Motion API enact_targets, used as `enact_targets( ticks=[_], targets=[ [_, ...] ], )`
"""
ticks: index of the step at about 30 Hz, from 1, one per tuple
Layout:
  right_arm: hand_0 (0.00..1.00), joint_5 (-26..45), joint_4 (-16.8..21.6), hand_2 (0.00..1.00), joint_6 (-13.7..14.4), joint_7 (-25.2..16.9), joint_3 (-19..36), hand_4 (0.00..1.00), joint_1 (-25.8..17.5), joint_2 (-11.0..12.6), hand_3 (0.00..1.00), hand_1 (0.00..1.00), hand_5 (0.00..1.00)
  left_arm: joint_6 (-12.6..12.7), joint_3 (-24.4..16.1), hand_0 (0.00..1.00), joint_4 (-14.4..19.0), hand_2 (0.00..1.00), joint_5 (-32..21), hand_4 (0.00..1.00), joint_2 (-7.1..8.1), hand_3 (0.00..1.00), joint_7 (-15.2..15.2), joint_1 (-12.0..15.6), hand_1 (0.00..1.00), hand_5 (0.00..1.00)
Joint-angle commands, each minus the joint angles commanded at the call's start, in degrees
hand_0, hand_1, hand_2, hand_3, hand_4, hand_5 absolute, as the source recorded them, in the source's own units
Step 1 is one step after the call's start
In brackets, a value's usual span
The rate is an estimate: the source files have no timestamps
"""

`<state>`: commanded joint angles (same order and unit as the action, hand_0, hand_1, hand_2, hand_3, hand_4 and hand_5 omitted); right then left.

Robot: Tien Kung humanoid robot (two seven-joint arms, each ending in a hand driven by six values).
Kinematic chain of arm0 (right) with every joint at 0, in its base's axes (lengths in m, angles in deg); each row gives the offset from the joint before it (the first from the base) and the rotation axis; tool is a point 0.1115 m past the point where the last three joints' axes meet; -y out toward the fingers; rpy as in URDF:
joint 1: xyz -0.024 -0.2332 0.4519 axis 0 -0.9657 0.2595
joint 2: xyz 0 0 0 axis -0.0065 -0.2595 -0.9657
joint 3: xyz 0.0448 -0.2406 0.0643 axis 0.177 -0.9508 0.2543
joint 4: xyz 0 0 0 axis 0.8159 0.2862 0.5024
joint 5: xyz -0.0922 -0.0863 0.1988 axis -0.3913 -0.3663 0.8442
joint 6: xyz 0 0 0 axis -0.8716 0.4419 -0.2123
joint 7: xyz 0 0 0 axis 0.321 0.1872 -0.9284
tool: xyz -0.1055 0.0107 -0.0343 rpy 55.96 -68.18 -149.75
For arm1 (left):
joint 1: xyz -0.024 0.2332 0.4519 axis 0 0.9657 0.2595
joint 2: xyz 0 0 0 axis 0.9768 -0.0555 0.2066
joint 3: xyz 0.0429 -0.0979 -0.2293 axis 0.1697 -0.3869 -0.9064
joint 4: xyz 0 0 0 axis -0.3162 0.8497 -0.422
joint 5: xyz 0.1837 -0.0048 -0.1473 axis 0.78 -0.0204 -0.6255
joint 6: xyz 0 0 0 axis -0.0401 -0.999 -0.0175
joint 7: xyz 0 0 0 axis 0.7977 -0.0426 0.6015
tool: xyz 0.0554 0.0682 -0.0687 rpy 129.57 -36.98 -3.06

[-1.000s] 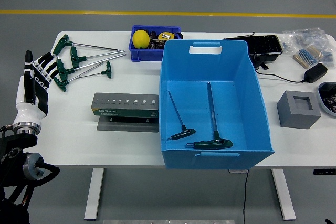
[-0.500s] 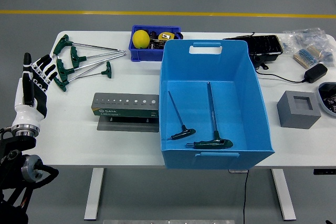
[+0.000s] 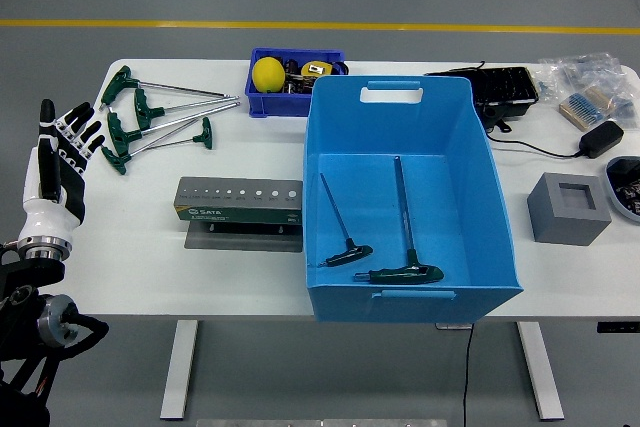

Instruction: Lift tool from toolbox,place it in box,lift tool from toolbox,place it in box

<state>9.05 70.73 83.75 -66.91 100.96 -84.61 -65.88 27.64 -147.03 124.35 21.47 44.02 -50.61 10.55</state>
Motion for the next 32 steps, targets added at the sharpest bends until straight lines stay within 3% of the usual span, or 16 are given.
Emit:
enact_targets(
  ticks=[32],
  targets=[
    [0.746,0.27,0.00,0.728,0.29,-0.05,0.41,0.949,-0.44,-0.03,0.687,0.682,0.826,0.46,0.31,0.832,0.14,0.862,-0.69,0.981,0.21,0.763,-0.74,-0.21,0.850,0.998]
  ],
)
